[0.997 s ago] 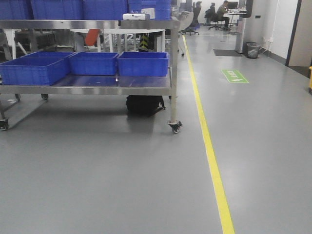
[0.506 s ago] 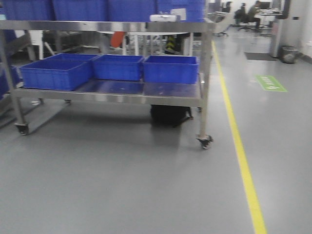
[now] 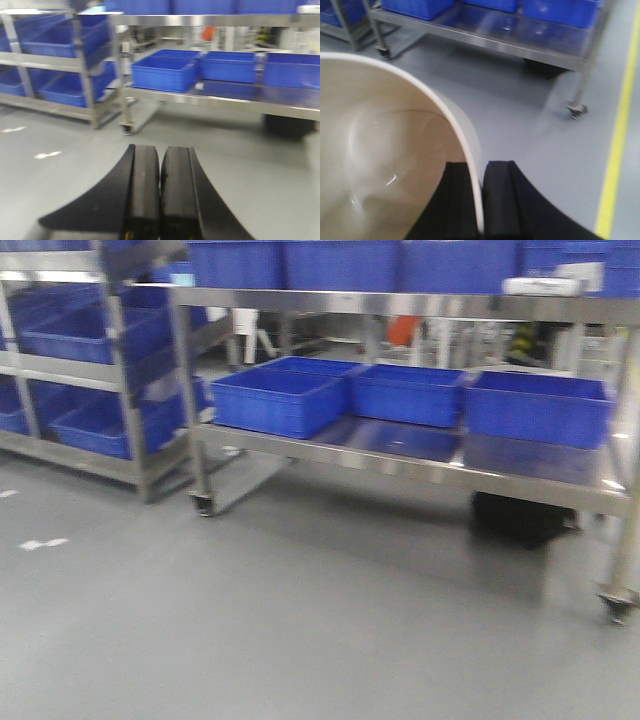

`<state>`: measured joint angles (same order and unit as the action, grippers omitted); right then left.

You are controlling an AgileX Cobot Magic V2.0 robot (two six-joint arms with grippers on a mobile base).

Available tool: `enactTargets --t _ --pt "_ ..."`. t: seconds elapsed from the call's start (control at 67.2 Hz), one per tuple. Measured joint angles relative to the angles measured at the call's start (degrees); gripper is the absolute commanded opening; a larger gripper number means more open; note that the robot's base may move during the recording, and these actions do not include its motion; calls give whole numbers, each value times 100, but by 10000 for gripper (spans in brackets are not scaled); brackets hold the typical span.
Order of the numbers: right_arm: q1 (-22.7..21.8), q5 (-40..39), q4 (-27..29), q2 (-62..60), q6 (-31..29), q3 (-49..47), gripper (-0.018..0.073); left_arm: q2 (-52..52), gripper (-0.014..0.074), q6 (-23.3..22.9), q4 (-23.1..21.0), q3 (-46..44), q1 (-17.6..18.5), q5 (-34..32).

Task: Move white bin to right shelf second layer
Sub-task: 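Drive along the yellow-lined aisle past the blue crate carts, then drive toward the windows between the blue crate racks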

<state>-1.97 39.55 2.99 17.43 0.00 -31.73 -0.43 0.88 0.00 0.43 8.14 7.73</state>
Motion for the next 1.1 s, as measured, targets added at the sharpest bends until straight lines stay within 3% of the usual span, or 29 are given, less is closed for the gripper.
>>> enactTargets --t 1.101 --pt "0 0 0 0 0 0 57 0 85 0 0 0 0 0"
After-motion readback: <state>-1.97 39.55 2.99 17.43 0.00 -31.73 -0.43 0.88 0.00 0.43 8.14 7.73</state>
